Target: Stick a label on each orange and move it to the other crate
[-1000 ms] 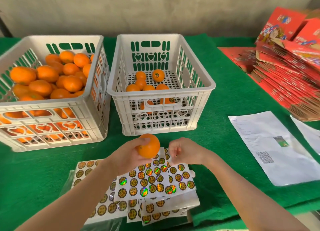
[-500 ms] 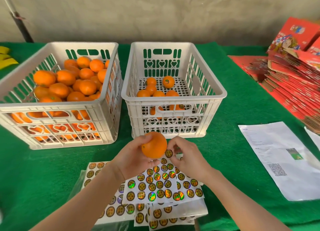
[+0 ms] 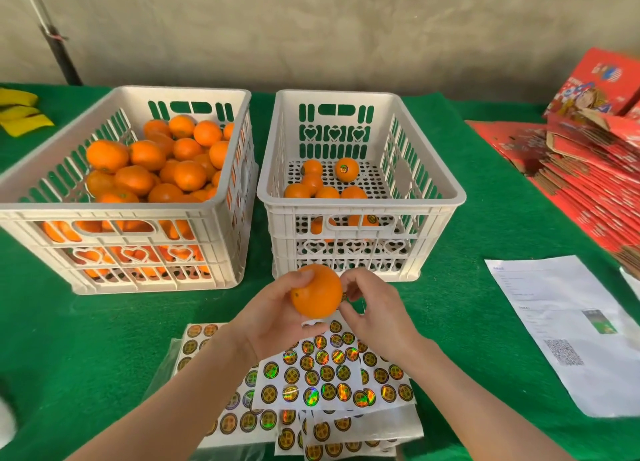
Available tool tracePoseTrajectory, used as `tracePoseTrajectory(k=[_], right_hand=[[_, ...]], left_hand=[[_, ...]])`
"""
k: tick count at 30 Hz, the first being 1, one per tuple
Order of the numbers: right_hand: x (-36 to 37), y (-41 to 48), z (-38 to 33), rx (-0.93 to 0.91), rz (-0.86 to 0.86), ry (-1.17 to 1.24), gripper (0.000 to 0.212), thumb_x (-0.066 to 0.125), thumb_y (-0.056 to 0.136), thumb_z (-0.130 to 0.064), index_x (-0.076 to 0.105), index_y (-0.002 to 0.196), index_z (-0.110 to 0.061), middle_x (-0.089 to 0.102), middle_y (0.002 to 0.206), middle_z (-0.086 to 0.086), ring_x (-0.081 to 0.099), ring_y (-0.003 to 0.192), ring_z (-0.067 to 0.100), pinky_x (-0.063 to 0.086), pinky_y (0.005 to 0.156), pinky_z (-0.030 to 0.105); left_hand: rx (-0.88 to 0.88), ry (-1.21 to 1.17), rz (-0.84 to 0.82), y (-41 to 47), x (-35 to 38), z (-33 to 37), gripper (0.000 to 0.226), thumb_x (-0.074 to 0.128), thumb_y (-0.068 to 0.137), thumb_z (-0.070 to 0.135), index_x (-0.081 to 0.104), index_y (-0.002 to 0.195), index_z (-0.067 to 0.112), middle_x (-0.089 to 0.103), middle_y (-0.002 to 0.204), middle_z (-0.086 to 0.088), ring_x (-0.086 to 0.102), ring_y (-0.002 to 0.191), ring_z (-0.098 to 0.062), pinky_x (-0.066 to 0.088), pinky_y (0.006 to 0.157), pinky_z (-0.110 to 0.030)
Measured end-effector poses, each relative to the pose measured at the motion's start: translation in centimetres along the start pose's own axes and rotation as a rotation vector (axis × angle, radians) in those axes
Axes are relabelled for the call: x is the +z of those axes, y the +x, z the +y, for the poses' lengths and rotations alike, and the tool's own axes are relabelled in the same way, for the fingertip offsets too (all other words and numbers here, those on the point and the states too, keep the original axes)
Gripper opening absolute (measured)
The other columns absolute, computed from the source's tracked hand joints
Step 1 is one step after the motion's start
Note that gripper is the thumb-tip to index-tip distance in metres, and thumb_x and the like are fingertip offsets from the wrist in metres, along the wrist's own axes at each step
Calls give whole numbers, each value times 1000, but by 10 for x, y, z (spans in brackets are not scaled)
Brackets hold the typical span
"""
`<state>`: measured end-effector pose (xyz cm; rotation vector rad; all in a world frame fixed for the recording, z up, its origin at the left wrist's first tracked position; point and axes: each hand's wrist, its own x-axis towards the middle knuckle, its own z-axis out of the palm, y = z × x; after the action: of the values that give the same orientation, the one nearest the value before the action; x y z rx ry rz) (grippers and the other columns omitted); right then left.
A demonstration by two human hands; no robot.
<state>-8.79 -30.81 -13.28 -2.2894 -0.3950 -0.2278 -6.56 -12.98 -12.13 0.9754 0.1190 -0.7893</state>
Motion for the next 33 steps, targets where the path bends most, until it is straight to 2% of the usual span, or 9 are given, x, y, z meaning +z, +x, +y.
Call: tracePoseTrajectory(k=[4,7,14,20,24,26,29,31,33], right_hand=[[0,0,-2,9,-32,-76,17,63,86,-10,55,99,-17,56,86,-4,50,77,8,42,68,17],[-3,5,-1,107,-144,-106,25,62,86,-6,54,106,-18,57,89,-3,53,80,11,45,72,21],[-19,19,-11,486,-146,643,19,55,89,7,70,83,-3,68,70,13,66,62,16,56,60,22],[-18,26,-19,533,-131,527,26,57,84,10,67,69,-8,67,61,7,64,56,15,55,57,22],[-16,31,-20,488,114,342,26,57,88,-1,64,66,-13,65,66,5,61,65,16,57,66,31],[-20,33,-21,547,242,611,28,56,89,-2,65,65,-12,65,69,2,61,72,15,55,67,28],[-20,30,-33,621,181,1088,13,66,78,-10,66,65,-11,64,77,6,62,80,15,55,75,32],[-16,28,-41,596,157,1137,14,72,67,-21,68,71,-8,66,82,7,64,80,12,51,81,35],[-12,27,-50,557,166,1118,18,71,67,-24,69,70,-7,69,80,7,66,77,10,48,82,32]], left_hand=[[64,-26,14,0,-1,-4,103,97,28,38,57,120,15,72,105,-8,69,98,-22,57,74,-37],[112,72,-8,-2,-3,-4,98,95,31,43,60,116,10,69,112,-9,67,103,-21,56,80,-32],[187,339,-61,-8,-4,4,95,88,41,53,61,115,1,69,108,-10,64,102,-20,52,89,-27],[184,313,-101,-10,-4,7,88,88,45,44,60,117,1,68,107,-11,65,101,-21,52,83,-25],[176,289,-25,-12,-4,10,80,79,49,30,55,124,19,62,120,-12,66,102,-26,54,76,-28],[215,249,-8,-12,-4,13,77,80,51,18,56,124,28,59,117,-13,67,90,-27,53,71,-29],[284,250,16,-12,-2,18,77,75,57,1,57,123,37,54,123,-13,66,92,-29,51,79,-30],[302,112,-14,-10,0,20,79,79,57,1,56,126,33,58,121,-13,68,90,-29,53,77,-29],[294,-94,-63,-9,5,22,76,90,58,23,58,126,25,64,118,-13,66,91,-30,55,77,-32]])
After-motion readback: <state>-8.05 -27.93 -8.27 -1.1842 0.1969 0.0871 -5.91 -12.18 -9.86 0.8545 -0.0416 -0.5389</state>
